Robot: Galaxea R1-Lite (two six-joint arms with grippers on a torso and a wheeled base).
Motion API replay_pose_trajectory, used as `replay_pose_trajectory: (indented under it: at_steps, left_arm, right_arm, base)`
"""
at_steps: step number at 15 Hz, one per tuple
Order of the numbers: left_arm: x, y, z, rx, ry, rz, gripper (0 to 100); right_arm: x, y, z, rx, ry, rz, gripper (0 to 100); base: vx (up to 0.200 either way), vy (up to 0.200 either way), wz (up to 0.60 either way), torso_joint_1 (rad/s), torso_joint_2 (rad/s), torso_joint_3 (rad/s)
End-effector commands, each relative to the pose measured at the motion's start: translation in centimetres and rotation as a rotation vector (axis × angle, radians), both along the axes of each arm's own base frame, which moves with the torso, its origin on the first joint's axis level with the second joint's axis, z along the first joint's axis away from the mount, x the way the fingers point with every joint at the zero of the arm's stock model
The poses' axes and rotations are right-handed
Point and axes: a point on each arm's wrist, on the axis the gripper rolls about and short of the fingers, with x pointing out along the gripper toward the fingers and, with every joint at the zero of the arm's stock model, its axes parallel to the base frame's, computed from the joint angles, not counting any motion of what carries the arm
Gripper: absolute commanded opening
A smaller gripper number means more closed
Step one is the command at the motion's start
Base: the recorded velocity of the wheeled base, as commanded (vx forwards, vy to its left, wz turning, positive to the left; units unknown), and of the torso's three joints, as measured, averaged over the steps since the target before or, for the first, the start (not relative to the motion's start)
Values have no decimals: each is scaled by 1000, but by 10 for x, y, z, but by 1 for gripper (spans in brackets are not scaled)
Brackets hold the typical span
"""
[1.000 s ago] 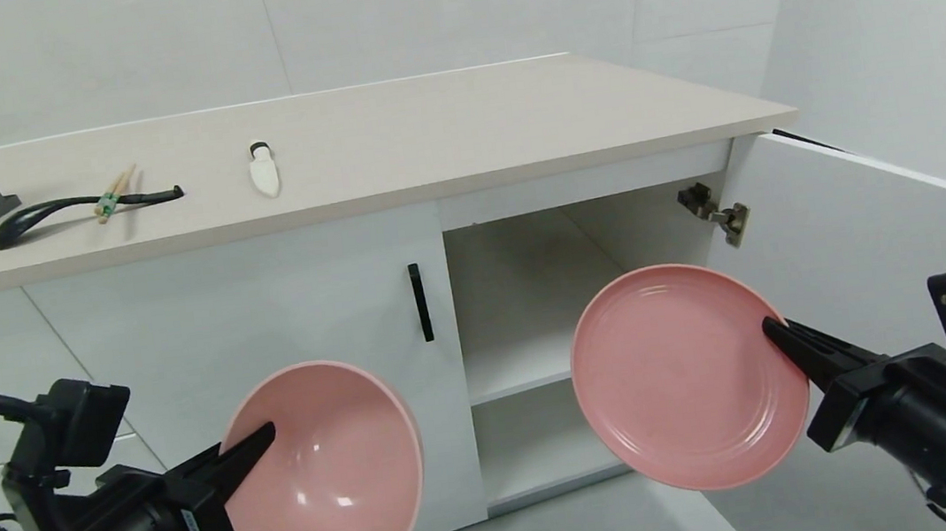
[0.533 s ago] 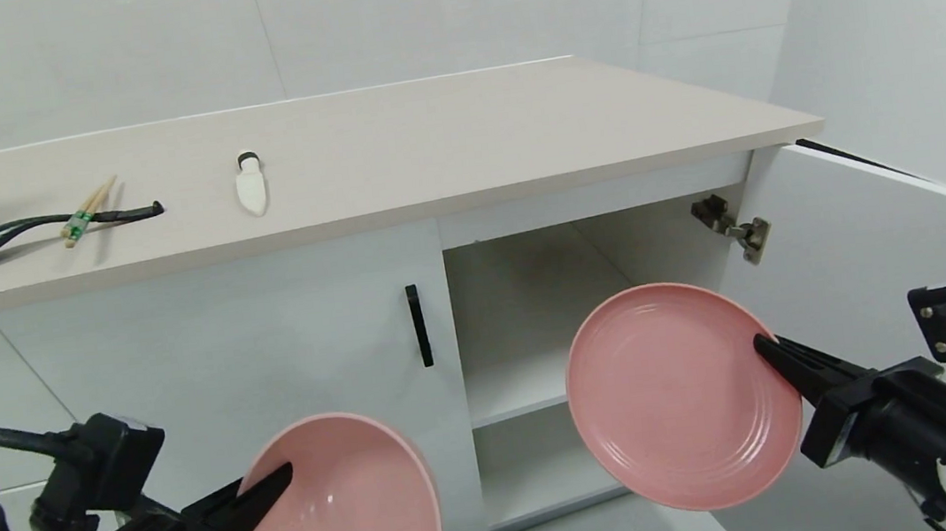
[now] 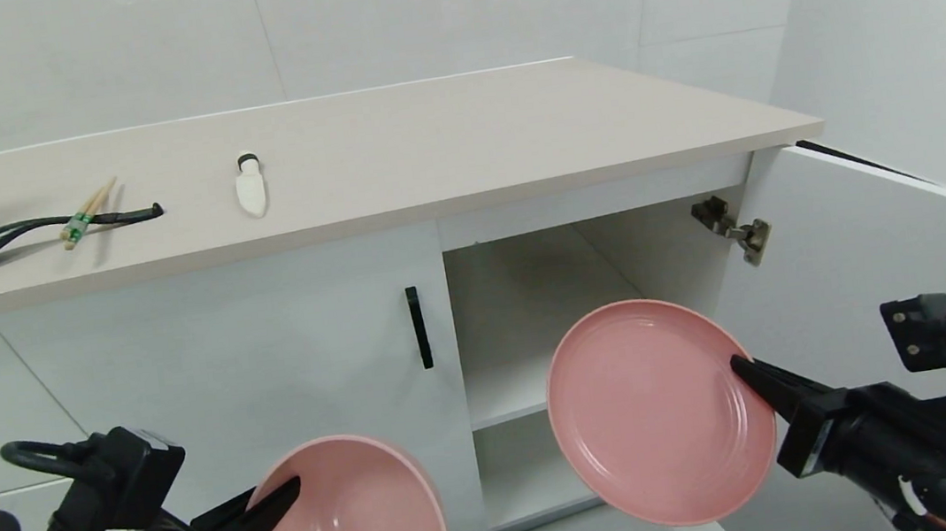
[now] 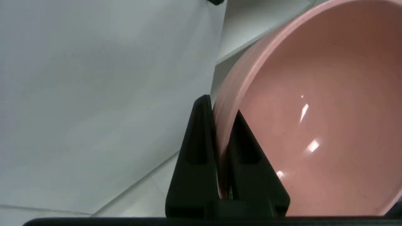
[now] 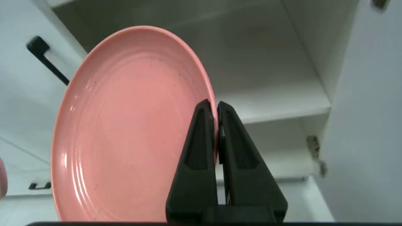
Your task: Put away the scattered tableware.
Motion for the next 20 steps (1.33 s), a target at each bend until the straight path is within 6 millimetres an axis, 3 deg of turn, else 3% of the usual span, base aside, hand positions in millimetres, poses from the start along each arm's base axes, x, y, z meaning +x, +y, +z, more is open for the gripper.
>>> replay_pose_trajectory:
  at_steps: [1,4,7,9,13,17,20]
  left_arm:
    - [-1,-1,-3,11,13,-8,0]
    - [-4,-3,-4,19,9,-39,0]
    - [-6,-3,-4,20,12,-43,0]
    - [-8,-2,-2,10,-3,-44,0]
    - [-9,-1,1,1,-17,-44,0]
    - [-9,-1,1,0,-20,-43,0]
    - [-10,0,3,-7,-30,-44,0]
  right_arm:
    - [10,9,-21,-22,68,-2,0]
    - [10,16,-35,-72,118,24,0]
    - [14,26,-37,-69,111,52,0]
    - [11,22,-52,-131,176,35,0]
    - [12,22,-62,-192,191,-39,0]
    - [31,37,-88,-231,226,-56,0]
    - [50,47,-93,-203,200,-75,0]
  base:
    - [200,0,0,-12,7,12]
    - [0,0,0,0,0,0]
    - [0,0,0,0,0,0]
    - [0,0,0,0,0,0]
    - [0,0,0,0,0,0]
    - [0,0,0,0,0,0]
    - [0,0,0,0,0,0]
